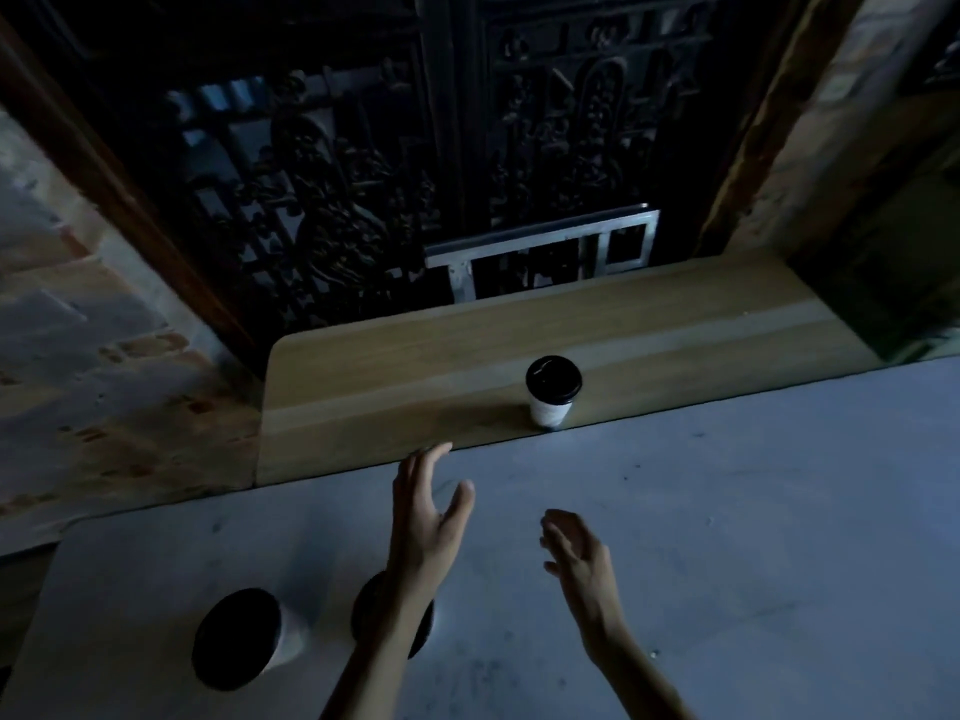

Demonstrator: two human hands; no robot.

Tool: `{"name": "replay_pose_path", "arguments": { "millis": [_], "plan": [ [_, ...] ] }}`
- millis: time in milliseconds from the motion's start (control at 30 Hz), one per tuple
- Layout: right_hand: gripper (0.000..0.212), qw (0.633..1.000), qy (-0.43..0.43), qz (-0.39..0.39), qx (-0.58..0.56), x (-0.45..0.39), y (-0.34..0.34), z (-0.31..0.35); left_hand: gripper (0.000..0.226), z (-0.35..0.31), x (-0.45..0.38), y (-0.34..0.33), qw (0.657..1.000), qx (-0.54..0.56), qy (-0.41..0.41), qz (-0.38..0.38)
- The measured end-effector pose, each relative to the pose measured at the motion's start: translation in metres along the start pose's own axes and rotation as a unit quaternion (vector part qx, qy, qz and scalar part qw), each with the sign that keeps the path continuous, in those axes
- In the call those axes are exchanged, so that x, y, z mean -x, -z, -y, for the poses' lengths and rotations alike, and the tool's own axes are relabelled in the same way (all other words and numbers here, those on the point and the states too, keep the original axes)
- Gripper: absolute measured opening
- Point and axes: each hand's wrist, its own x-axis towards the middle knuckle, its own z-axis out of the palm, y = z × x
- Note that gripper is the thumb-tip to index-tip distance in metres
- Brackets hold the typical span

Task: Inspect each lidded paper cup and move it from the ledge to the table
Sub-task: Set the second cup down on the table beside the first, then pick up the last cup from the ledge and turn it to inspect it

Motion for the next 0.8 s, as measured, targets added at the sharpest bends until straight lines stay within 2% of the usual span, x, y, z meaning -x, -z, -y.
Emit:
{"name": "replay_pose_path", "arguments": {
  "millis": [67,133,200,267,567,800],
  "plan": [
    [0.010,1.000,0.006,-0.012,-0.002,-0.011,0.015,0.003,0.077,-0.012,-0.014,-0.017,1.000,-0.002,-0.003,0.020],
    [0.022,1.000,0.004,-0.013,-0.004,-0.026,0.029,0.006,0.074,-0.020,-0.029,-0.036,0.999,-0.010,-0.003,0.032],
    [0.038,1.000,0.001,-0.014,-0.006,-0.042,0.040,0.008,0.057,-0.024,-0.043,-0.054,0.999,-0.019,-0.001,0.042],
    [0.045,1.000,0.002,-0.016,-0.010,-0.062,0.050,0.009,0.048,-0.027,-0.058,-0.072,0.998,-0.032,0.000,0.045],
    [0.067,0.998,0.019,0.050,0.036,-0.154,0.063,0.014,0.054,-0.031,-0.124,-0.134,0.997,-0.074,0.002,0.031],
    [0.087,0.989,0.045,0.097,0.100,-0.223,0.051,0.018,0.079,-0.018,-0.171,-0.176,0.985,-0.160,-0.012,0.070]
  ]
}}
